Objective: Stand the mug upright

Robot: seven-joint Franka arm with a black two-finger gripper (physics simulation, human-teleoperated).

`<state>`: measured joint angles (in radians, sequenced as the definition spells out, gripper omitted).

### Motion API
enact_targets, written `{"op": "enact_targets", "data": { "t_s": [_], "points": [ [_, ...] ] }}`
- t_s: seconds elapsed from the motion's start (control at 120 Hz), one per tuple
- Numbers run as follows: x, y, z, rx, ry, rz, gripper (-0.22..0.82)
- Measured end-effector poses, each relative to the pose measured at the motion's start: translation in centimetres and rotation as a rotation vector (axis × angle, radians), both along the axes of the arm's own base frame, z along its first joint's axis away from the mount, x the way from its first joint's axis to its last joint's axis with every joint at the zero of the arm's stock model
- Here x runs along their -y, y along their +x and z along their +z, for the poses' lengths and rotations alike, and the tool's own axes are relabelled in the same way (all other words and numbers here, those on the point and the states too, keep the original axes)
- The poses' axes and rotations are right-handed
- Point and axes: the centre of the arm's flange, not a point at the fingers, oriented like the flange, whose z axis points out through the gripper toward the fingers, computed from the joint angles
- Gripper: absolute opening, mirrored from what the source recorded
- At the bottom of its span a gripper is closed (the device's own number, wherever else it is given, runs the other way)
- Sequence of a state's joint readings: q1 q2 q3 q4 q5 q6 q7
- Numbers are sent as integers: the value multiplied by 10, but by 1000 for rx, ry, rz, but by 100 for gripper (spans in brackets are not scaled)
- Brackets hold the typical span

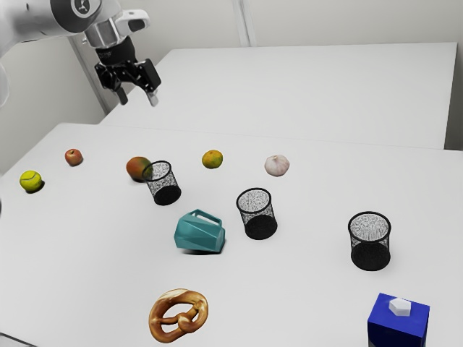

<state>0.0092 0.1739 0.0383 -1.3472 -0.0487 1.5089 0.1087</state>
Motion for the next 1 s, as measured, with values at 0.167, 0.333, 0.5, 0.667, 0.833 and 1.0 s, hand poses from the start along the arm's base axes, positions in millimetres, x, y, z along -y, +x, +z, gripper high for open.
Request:
{"op": "enact_targets", "data": {
  "t_s": [0.167,0.333,0.5,0.667,0.833,1.0],
  "points": [
    [0,1,2,15,0,-9,60],
    [0,-5,-2,6,-4,-17,60],
    [4,-42,-14,-37,-112,-5,60],
    [2,-69,-62,-116,-244,36,60],
    [-17,-75,-125,-169,-371,111,60],
    [-37,-78,-170,-170,-416,160,60]
  ]
}}
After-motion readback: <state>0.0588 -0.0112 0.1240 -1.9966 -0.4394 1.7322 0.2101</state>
